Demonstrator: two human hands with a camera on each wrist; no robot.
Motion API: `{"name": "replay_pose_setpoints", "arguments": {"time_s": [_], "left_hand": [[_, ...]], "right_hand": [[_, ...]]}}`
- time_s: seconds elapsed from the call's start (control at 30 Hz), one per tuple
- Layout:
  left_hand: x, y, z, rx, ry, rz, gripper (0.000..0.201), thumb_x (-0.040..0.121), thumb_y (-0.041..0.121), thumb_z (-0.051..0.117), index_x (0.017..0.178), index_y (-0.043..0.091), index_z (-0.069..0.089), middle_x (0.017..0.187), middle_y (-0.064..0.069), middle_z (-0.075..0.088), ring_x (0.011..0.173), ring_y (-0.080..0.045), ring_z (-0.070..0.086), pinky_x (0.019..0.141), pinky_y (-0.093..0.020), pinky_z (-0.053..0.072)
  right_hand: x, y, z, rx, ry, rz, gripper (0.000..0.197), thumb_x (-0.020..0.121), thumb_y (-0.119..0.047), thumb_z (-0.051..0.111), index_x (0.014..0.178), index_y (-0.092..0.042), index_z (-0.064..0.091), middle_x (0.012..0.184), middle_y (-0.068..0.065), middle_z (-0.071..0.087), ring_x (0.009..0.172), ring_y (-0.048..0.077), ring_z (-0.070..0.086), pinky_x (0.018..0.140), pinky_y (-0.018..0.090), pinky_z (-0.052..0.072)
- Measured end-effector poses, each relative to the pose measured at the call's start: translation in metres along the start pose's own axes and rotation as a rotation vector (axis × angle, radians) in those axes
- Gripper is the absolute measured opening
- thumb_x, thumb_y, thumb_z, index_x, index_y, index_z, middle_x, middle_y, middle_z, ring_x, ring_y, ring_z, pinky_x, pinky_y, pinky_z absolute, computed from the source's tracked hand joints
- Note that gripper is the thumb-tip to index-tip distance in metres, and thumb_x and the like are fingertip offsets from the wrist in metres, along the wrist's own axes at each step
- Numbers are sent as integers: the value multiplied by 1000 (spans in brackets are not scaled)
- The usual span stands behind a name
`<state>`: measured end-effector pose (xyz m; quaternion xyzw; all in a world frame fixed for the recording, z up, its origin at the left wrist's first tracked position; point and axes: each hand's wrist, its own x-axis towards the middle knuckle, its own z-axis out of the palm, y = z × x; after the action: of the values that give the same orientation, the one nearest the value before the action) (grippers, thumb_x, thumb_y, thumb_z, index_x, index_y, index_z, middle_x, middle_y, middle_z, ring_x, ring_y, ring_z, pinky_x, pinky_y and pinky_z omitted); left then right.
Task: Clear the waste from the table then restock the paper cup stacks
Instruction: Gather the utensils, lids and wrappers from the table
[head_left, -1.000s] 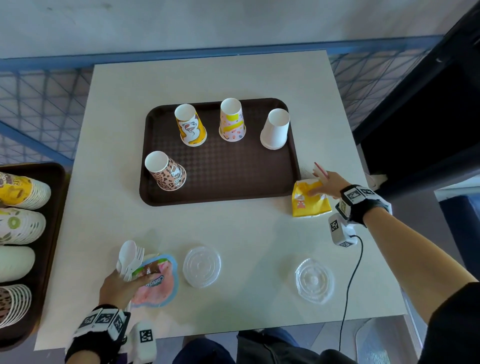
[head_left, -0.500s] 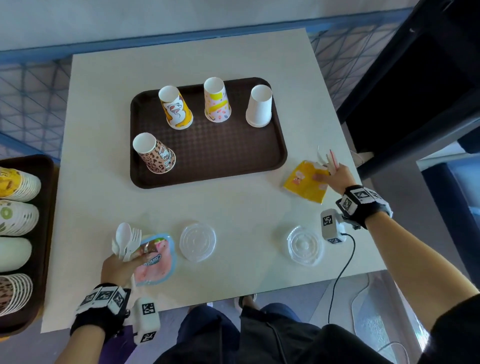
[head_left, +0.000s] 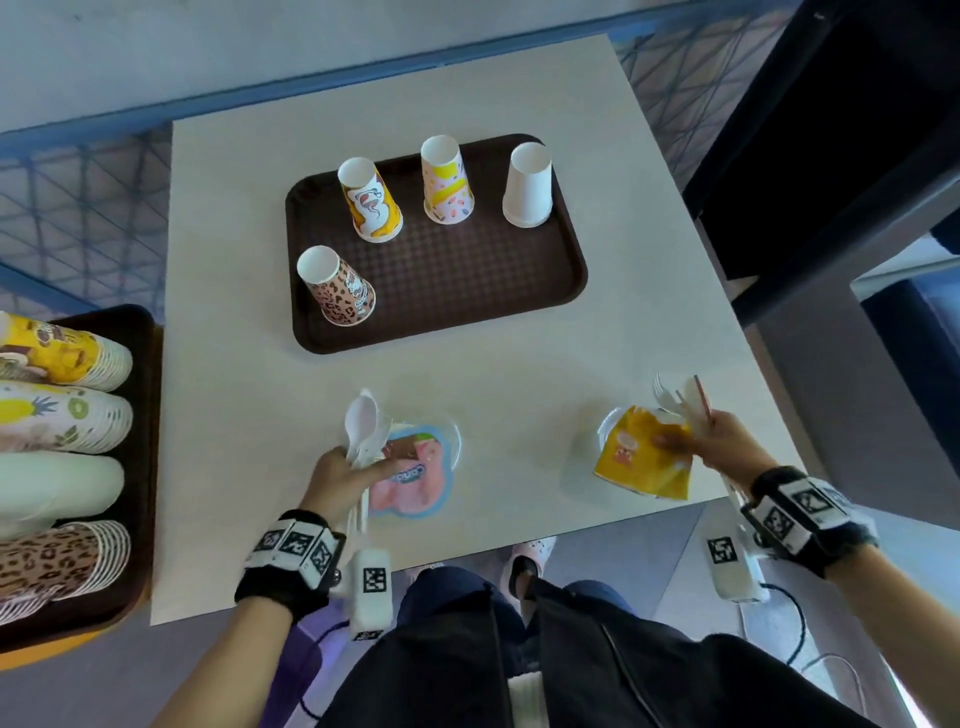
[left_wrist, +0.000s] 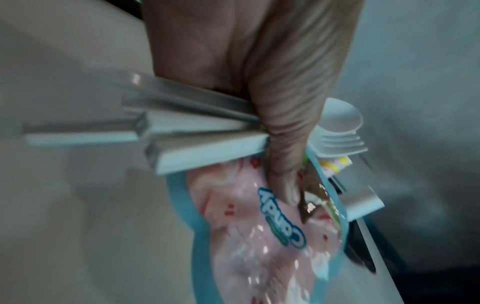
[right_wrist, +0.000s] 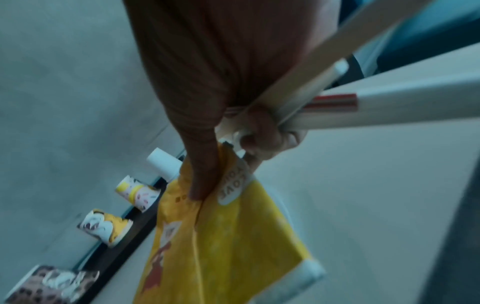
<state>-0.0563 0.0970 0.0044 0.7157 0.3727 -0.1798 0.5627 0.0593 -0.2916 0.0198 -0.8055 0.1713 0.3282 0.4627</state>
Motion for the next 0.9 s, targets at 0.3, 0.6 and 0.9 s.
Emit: {"name": "replay_pose_setpoints", "arguments": {"time_s": [0.3, 0.6, 0.9], "left_hand": [[25, 4, 48, 347, 173, 126, 51, 44, 40, 87, 76, 6, 65, 76, -10, 67, 68, -25, 64, 57, -28, 51], [24, 22, 67, 551, 253, 70, 61, 63, 40, 80, 107, 7, 56, 106, -17, 57, 95, -37, 61, 78, -41, 50], [23, 15, 69, 150, 261, 44, 56, 64, 33, 81, 106, 14, 50, 100, -5, 63, 96, -29, 60, 84, -35, 46]], "right_hand": [[19, 20, 29, -287, 256, -10, 24, 72, -16, 77, 90, -7, 65, 79, 12, 61, 77, 26, 55, 67, 31, 39], [28, 3, 33, -437, 302, 45, 33, 73, -26, 75, 94, -1, 67, 101, 23, 67, 104, 36, 55, 80, 38, 42], [34, -19, 40, -175, 21, 13, 16, 85, -18, 64, 74, -8, 57, 68, 10, 56, 60, 24, 52, 49, 16, 45]]}}
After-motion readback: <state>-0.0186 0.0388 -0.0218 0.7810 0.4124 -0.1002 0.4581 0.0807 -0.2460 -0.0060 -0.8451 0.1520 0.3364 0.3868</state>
